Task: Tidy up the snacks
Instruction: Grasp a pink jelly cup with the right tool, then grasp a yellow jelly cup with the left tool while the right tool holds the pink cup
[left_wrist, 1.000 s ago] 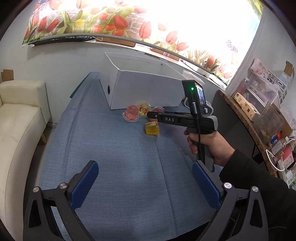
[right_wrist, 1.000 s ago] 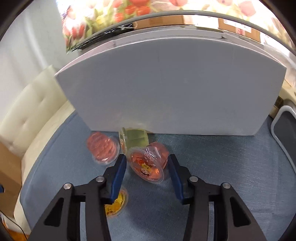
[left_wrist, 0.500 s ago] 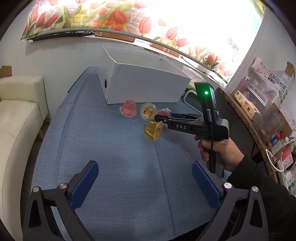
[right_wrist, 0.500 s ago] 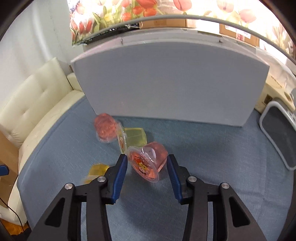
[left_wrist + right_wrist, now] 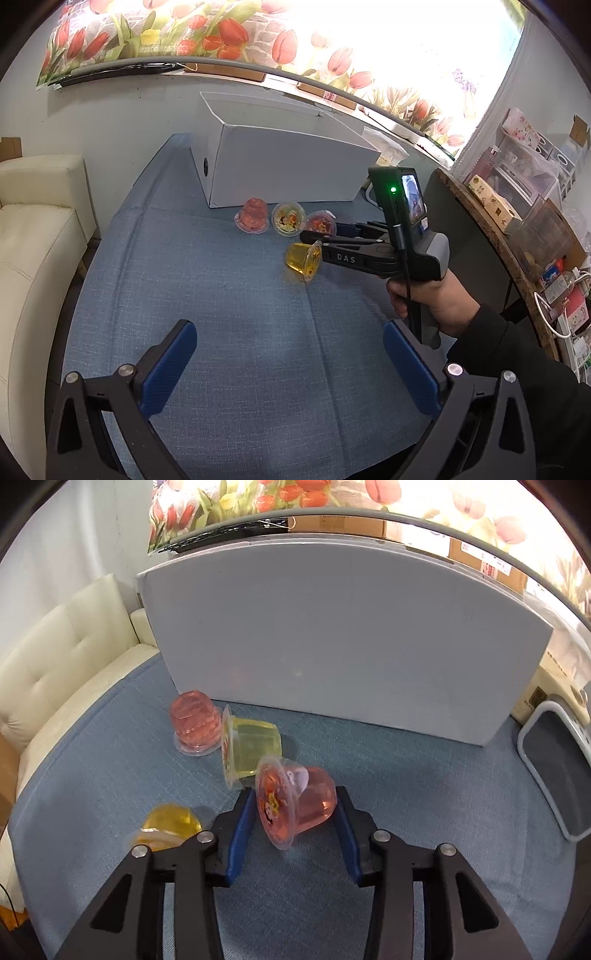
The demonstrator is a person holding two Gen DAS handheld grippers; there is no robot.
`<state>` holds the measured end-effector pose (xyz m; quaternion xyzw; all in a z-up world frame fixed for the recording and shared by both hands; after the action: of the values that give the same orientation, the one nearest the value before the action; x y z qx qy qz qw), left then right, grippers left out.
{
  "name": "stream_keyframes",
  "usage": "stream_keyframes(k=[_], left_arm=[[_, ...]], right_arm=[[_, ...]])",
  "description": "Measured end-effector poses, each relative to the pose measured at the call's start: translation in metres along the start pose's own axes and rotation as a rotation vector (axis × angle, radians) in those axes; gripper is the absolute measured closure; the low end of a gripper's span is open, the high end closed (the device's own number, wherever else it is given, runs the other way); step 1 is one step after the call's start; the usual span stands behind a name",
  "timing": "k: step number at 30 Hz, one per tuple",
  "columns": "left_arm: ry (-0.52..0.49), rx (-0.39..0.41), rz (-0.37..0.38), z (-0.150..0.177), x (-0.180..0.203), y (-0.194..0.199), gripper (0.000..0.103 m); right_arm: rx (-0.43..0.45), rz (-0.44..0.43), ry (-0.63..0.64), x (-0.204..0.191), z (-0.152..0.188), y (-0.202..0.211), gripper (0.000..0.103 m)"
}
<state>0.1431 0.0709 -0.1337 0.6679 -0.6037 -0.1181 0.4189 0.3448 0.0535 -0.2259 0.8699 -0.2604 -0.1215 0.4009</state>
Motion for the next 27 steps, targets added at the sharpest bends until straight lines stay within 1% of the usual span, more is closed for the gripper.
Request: stream_keyframes(k=[3,6,10,12,14,16,18,22,27], left_arm=[[-0.01,-0.005,-0.007,0.0,-0.001,-0.003,0.0],[-0.008,-0.019,-0.005,0.0,0.0,-0.01,0.0],[-0.031,-0.03,-0.012,-0.001,0.004,-0.021,0.0],[-0.047,-0.036,-0.017,-0.002,0.007,-0.03,0.0],[-0.057,-0.046,-0.025,-0.003,0.009,-0.04,0.0],[-0.053,-0.058,-0.022,-0.005,0.011,-0.052,0.0],[-0.048,-0.064,-0.014,-0.008,0.014,-0.065,0.0],[-0.061,-0.082,0.002,-0.012,0.022,-0.091,0.0],[-0.075,-0.097,-0.019,-0.02,0.033,-0.123,0.0]], right_arm=[[0.008,-0.029,-0.028,0.004,0.001,-0.001,0.06],[0.023,-0.03,-0.035,0.007,0.004,0.008,0.063],[0.052,-0.029,-0.038,0.014,0.012,0.031,0.066],[0.063,-0.025,-0.049,0.019,0.016,0.045,0.069],[0.072,-0.025,-0.069,0.025,0.023,0.059,0.07],[0.087,-0.026,-0.085,0.034,0.034,0.075,0.07],[0.092,-0.01,-0.094,0.041,0.043,0.087,0.07],[0.111,-0.014,-0.149,0.056,0.066,0.117,0.07],[0.114,-0.023,-0.215,0.057,0.1,0.141,0.07]])
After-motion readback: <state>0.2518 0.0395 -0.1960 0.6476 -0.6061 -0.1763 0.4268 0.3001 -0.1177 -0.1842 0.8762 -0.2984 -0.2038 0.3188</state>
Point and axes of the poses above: each gripper's, at about its wrist camera, not at the fingertips, and y roughly against the way its jaws point, x to its right, z to its underside, the point moved 5 cm from there along -y, roughly the way its jaws point, and after that the axes turned 1 degree about y, right-handed, at the moved point
